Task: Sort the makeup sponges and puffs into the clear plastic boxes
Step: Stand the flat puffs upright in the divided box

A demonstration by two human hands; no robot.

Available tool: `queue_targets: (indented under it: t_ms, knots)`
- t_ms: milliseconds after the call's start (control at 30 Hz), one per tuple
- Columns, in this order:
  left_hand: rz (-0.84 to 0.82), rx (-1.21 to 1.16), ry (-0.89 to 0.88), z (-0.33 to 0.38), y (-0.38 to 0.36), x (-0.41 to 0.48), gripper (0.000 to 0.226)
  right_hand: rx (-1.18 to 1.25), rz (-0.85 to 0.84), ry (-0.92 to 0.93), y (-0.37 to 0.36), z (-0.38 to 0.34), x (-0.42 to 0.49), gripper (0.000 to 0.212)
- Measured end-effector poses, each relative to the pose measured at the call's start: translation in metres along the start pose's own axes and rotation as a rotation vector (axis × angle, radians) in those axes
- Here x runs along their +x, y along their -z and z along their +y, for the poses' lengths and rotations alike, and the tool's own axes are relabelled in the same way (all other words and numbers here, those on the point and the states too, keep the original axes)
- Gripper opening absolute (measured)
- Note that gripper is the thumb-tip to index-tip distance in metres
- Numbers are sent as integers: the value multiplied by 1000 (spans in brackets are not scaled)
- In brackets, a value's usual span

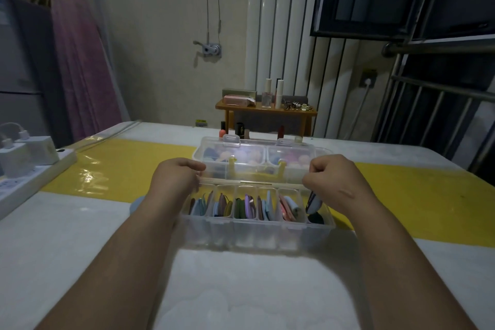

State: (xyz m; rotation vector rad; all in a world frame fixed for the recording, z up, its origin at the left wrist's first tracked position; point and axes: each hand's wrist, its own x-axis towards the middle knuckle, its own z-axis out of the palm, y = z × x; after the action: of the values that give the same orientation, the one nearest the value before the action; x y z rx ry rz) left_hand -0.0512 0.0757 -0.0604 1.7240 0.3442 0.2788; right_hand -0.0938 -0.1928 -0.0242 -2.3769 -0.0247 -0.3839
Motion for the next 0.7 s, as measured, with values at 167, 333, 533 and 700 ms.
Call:
queue_targets:
  t_ms: [167,333,533,700]
  knots:
    - [6,-5,23,-1,-2,4,43,-62,-65,-41,1,1,2,20]
    - [9,0,14,-1,-2,5,42,-130,-195,-35,-1,-1,-1,17]
    - [25,29,5,0,-2,1,41,-167,-233,-57,-1,-2,-3,9]
    - [40,42,27,2,-3,2,41,-196,-214,-97,1,-2,-1,10]
